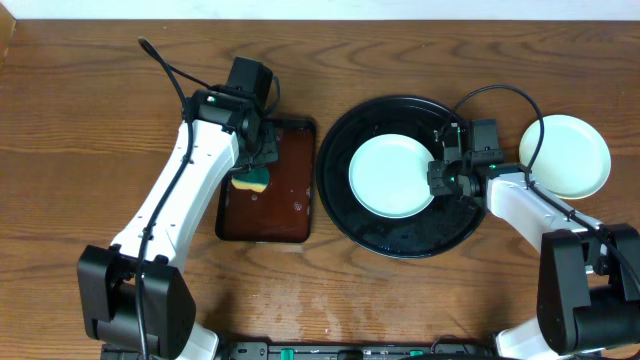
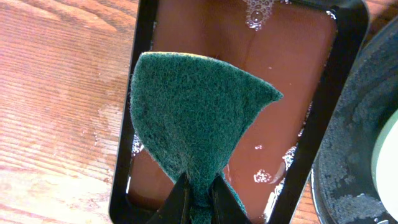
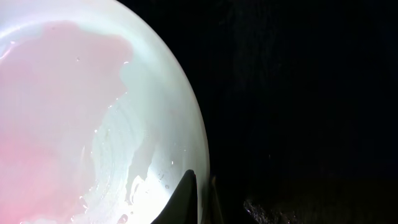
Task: Clean dirty plates on tray and stack at the side
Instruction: 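Move the sponge back beside the small brown tray with the left gripper, then lift the remaining pale green plate and carry it left with the right gripper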
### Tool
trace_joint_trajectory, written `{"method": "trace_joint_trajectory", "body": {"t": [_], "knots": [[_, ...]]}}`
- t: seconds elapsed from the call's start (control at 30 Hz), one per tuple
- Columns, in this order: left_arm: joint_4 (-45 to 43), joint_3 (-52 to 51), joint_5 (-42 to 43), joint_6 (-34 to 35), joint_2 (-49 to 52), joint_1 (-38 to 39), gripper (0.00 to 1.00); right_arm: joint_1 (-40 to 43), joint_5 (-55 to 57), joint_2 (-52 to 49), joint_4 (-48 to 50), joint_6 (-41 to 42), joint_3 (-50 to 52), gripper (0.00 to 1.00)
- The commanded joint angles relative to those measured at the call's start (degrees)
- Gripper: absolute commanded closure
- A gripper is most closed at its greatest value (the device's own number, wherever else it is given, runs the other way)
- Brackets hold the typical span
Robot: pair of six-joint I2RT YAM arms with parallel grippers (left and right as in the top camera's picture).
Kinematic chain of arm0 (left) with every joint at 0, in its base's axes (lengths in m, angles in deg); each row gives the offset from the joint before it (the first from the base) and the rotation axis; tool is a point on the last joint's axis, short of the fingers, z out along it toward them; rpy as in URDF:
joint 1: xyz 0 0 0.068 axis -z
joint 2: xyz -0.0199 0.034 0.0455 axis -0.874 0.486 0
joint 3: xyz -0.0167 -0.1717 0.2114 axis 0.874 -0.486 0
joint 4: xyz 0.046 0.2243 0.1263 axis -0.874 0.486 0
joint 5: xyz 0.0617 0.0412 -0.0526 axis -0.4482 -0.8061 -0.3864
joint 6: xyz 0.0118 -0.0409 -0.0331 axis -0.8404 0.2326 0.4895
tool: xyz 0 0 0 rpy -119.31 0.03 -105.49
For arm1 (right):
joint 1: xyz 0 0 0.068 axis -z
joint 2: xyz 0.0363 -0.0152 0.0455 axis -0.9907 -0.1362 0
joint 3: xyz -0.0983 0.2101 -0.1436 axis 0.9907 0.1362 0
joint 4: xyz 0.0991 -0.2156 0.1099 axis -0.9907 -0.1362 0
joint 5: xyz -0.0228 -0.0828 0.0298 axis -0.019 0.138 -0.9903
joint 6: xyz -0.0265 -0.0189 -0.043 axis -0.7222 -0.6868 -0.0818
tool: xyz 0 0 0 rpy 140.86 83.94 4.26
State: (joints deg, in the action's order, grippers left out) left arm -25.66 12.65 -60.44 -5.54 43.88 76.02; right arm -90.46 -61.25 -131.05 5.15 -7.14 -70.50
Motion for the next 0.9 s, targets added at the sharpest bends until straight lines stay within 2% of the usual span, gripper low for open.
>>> {"method": "trace_joint_trajectory", "body": {"t": [0.0,0.1,0.27,0.57,0.87], "knots": [[-0.42,-0.98,-2.36,-0.74,0.02,-0.09,0.92,-0.42,0.66,-1.88,0.26,-0.22,0.79,0.92],[-0.28,-1.36,-3.08,-0.76,0.02,-0.09,0.92,-0.42,0.79,-2.75,0.92,0.02,0.79,0.99],[-0.39,-1.36,-3.17,-1.84,0.02,-0.09,0.92,-0.42,0.79,-0.7,1.49,0.39,-0.52,0.99],[-0.13,-1.36,-2.64,-2.03,0.02,-0.07,0.92,-0.42,1.05,10.8,1.16,0.44,-2.16,0.99],[0.57,-1.36,-2.67,-2.05,0.0,-0.07,0.93,-0.44,5.31,16.9,1.25,0.87,-2.4,0.99]]}}
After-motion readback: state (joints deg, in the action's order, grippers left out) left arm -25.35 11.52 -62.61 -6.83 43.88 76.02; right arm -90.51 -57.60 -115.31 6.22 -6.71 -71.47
